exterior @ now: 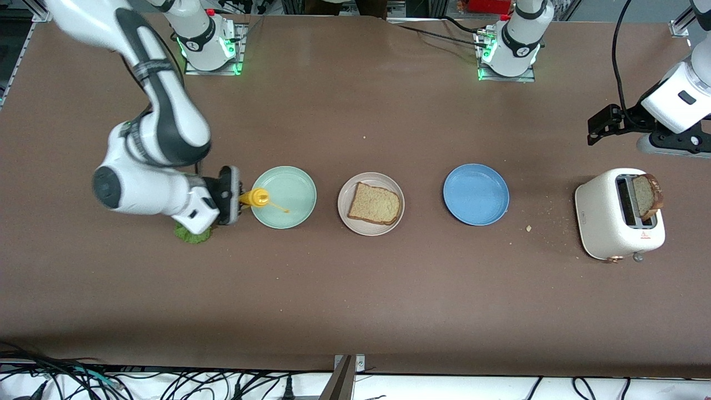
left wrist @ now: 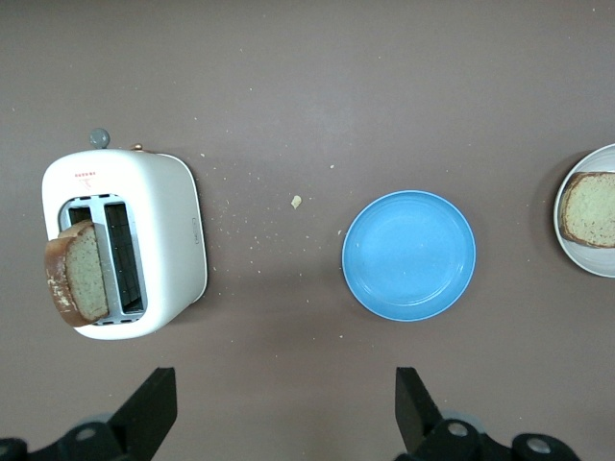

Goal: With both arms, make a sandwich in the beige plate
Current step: 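Lift the yellow bottle with the right gripper over the beige plate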

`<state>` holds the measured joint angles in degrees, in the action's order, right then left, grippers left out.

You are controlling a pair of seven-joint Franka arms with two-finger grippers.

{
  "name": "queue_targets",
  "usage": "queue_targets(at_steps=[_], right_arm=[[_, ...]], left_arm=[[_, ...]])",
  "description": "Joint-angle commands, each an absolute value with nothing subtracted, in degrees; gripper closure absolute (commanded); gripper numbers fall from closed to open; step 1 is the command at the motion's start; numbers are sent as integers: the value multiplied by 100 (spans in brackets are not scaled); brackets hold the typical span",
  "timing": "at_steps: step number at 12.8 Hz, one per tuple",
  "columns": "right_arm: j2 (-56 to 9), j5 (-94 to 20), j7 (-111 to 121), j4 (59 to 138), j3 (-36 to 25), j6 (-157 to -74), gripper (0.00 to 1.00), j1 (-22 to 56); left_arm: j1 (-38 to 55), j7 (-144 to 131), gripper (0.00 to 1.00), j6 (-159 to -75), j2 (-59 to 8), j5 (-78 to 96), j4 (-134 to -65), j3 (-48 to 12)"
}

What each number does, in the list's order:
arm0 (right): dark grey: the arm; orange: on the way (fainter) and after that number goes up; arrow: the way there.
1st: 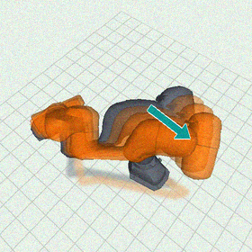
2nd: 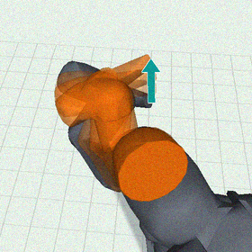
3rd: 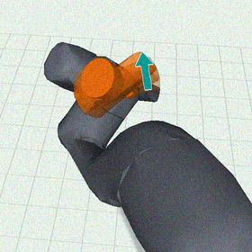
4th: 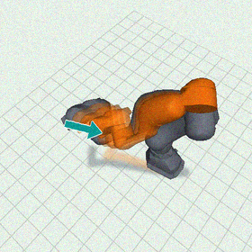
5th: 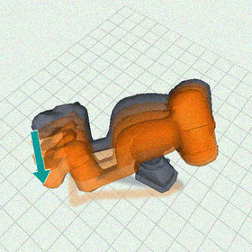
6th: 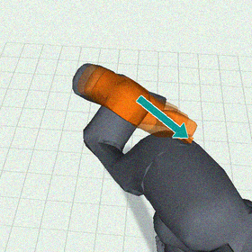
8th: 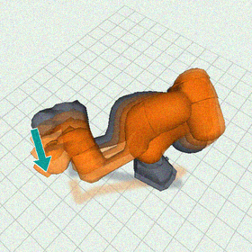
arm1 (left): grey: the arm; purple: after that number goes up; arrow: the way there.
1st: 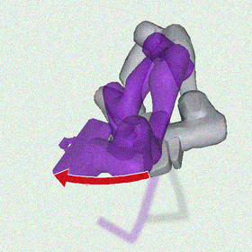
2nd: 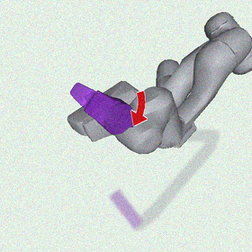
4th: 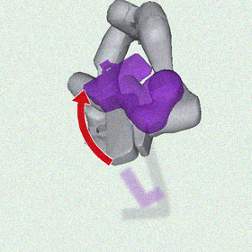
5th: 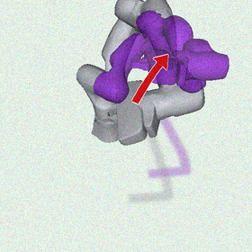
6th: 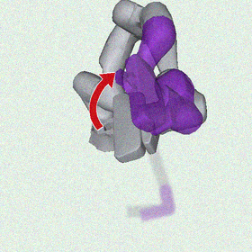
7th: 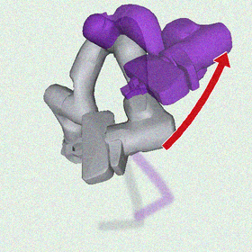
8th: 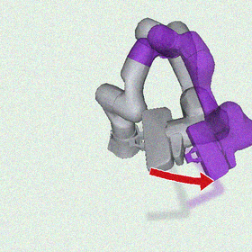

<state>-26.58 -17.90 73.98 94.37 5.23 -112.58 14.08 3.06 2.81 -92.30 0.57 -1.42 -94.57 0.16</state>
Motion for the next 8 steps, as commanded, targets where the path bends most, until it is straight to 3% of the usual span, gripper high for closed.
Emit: queue_targets(at_steps=[1, 5, 8], right_arm=[[-2601, -1198, 6175, 9334, -139, -11294, 100, 2668], [-3136, -274, 4591, 8651, -1095, -11119, 100, 4434], [-4118, 279, 4062, 7703, -2001, -10593, 100, 5665]], left_arm=[[281, 396, 0, -9211, 105, -62, -9483, 35], [281, 396, 0, -9211, 105, -62, -9483, 35], [273, 396, 0, -9211, 105, -62, -9483, 35]])
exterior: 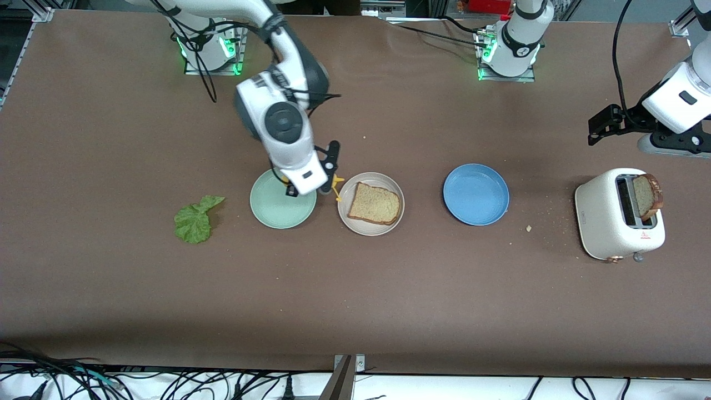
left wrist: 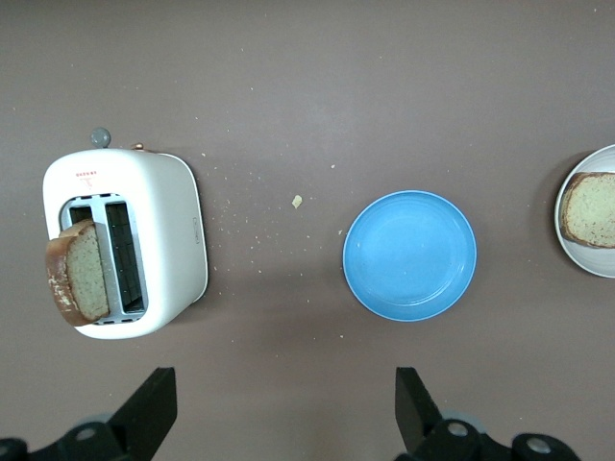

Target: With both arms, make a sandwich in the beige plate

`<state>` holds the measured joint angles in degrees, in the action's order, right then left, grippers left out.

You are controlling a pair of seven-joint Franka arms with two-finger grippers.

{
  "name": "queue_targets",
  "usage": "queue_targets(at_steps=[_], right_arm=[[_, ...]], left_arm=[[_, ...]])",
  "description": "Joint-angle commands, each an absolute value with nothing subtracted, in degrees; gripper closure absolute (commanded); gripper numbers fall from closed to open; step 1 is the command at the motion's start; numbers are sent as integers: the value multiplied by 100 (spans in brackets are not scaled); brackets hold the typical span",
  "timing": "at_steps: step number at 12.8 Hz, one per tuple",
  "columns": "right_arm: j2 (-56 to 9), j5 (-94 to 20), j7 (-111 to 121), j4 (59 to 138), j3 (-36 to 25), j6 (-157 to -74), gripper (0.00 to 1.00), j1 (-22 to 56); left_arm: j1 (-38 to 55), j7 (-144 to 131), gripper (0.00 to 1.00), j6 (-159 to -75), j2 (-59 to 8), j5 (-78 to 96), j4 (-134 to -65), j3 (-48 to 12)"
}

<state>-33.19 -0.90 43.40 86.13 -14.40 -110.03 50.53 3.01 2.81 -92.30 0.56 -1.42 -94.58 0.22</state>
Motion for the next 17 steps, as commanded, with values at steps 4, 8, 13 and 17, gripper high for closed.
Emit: queue_targets(at_steps=[4, 8, 13, 17], right_arm=[[-5210, 676, 3779, 6944, -2740, -10345, 100, 6432], [-5695, 703, 3779, 6777, -3093, -10380, 100, 6670], [-5766, 694, 3788, 6785, -3269, -10380, 100, 6855], [-5259, 406, 3832, 6890, -3069, -10371, 100, 6629]], left_arm=[[273, 396, 0, -9211, 105, -62, -9483, 35], [281, 396, 0, -9211, 105, -62, -9483, 35], [281, 396, 0, -9211, 97, -62, -9483, 35], [281, 396, 0, -9211, 97, -62, -9483, 35]])
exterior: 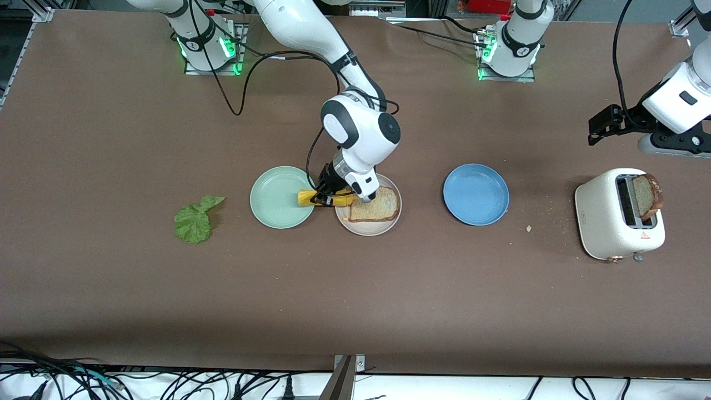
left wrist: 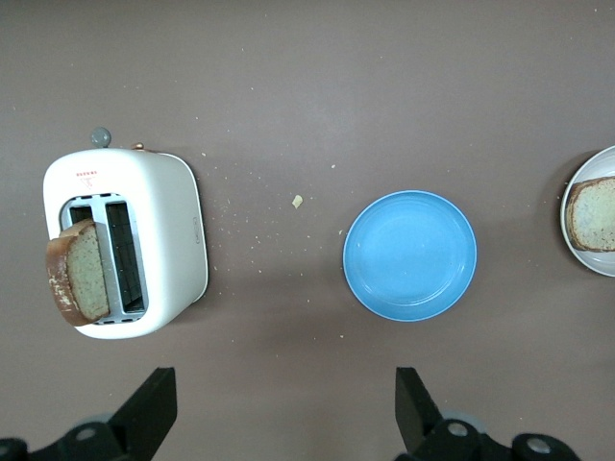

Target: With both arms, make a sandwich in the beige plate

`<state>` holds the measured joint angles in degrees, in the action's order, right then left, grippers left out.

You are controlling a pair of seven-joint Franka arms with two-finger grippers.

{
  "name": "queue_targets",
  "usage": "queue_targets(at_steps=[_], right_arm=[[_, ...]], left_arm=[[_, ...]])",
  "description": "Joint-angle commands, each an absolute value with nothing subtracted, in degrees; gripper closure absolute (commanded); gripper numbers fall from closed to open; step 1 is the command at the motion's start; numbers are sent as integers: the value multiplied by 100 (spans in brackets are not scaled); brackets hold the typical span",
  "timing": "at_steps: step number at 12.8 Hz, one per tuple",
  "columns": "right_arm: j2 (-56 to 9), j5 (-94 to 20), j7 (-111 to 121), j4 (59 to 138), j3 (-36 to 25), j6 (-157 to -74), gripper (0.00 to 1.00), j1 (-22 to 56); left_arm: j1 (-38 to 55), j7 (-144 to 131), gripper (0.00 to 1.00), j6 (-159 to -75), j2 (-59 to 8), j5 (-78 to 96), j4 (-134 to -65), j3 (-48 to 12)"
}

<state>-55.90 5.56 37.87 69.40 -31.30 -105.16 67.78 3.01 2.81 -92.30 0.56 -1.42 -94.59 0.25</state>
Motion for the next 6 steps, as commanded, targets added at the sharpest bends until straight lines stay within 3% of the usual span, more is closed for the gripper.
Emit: queue_targets(at_steps=[1, 4, 6], right_arm=[[-4882, 222, 3858, 7108, -2832, -10406, 100, 6401], [-3931, -384, 3919, 7566, -2086, -10512, 100, 5488], [-3657, -885, 4243, 7664, -1514, -10512, 100, 4680]], left_arm=[[281, 387, 0, -9211, 97, -62, -9483, 35], [281, 396, 0, -9211, 97, -62, -9483, 35], [290, 378, 0, -9211, 97, -62, -9483, 26]])
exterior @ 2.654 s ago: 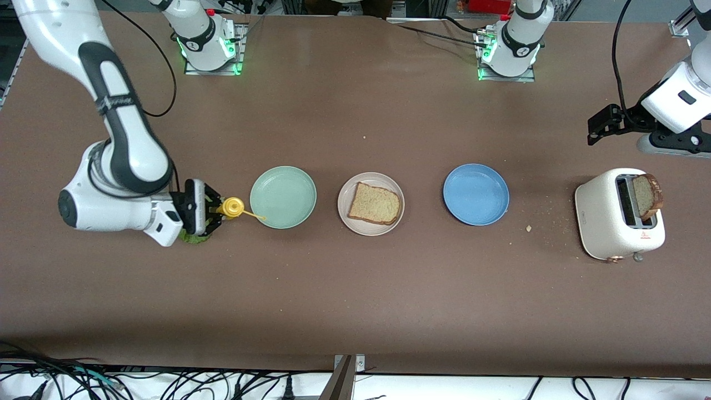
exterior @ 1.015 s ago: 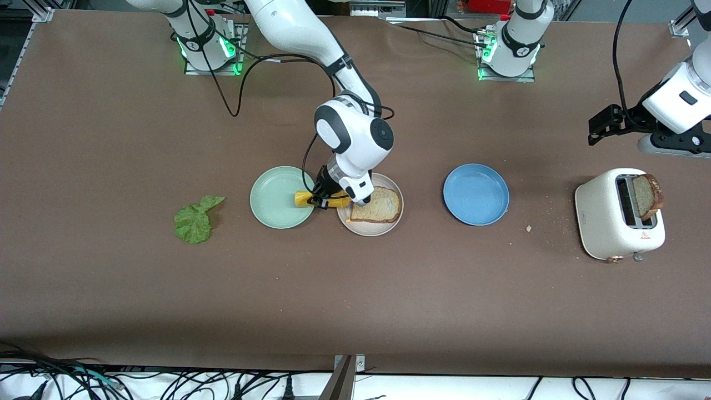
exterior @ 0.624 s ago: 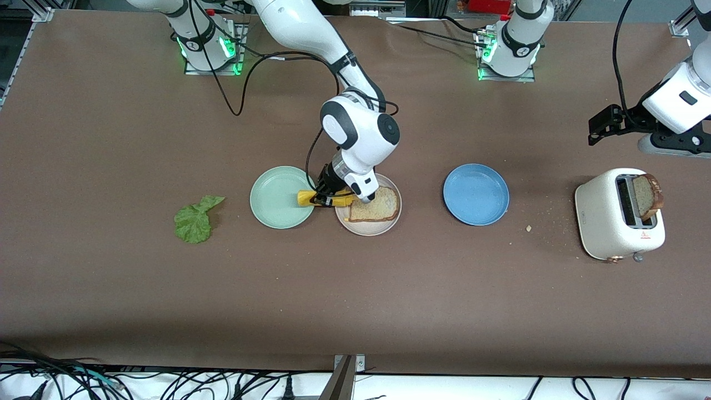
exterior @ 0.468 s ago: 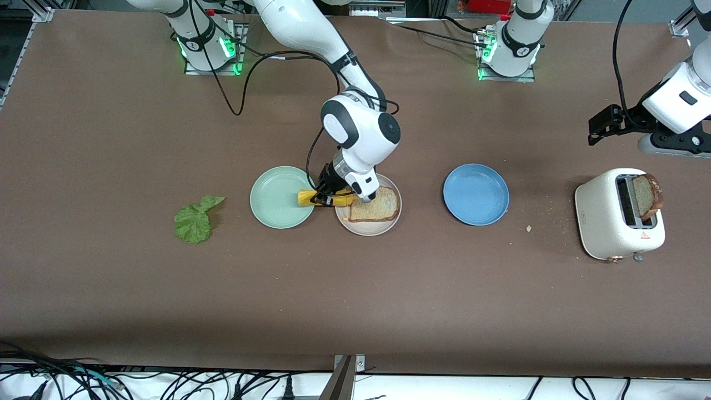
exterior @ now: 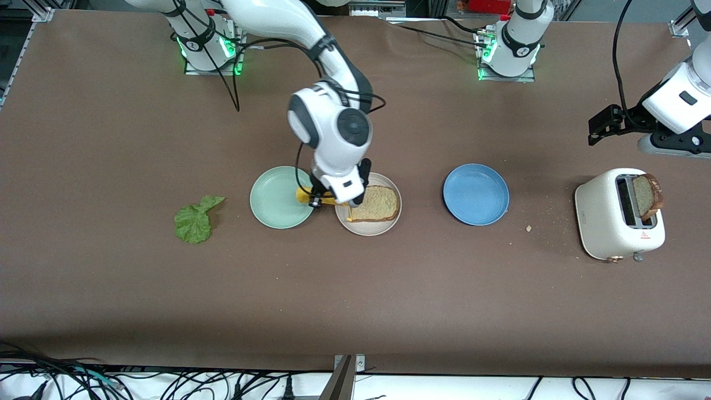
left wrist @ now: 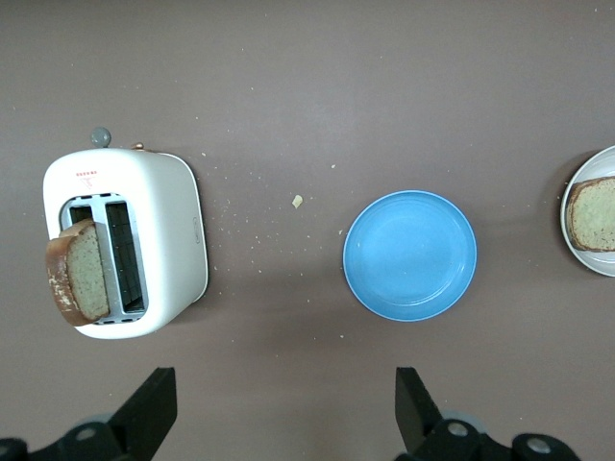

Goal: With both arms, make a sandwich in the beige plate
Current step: 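Carry the yellow bottle back and set it down with the right gripper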

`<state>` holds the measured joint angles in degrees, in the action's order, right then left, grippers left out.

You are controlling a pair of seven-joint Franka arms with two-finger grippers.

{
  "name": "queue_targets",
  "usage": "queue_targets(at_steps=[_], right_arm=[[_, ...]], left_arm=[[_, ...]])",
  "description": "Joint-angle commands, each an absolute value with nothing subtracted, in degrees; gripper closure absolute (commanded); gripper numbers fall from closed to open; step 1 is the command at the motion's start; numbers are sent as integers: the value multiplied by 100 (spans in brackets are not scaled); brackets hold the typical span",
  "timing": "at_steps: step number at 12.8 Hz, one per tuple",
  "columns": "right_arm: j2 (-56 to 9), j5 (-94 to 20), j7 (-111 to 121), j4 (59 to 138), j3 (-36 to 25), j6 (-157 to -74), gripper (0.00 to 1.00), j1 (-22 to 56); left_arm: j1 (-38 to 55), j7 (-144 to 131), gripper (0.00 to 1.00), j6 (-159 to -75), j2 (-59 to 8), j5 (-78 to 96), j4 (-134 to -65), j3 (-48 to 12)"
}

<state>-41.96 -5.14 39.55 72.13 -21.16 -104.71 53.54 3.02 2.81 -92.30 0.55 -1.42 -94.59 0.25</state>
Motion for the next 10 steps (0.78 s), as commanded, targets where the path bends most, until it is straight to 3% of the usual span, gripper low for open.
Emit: queue_targets(at_steps=[1, 3, 6, 10], right_arm=[[-3639, -1262, 4576, 7647, -1364, -10512, 100, 4336], [-3639, -2079, 5454, 7655, -978, -10512, 100, 3433], [-3709, -2144, 6483, 7673, 173, -10477, 100, 1868], [-3753, -2180, 7573, 7655, 684, -10170, 100, 890]], left_arm=[[290, 387, 0, -9211, 97, -62, -9483, 26], [290, 387, 0, -9211, 97, -62, -9483, 26], [281, 387, 0, -9211, 97, -62, -9483, 26], [281, 387, 0, -9211, 97, -62, -9483, 26]])
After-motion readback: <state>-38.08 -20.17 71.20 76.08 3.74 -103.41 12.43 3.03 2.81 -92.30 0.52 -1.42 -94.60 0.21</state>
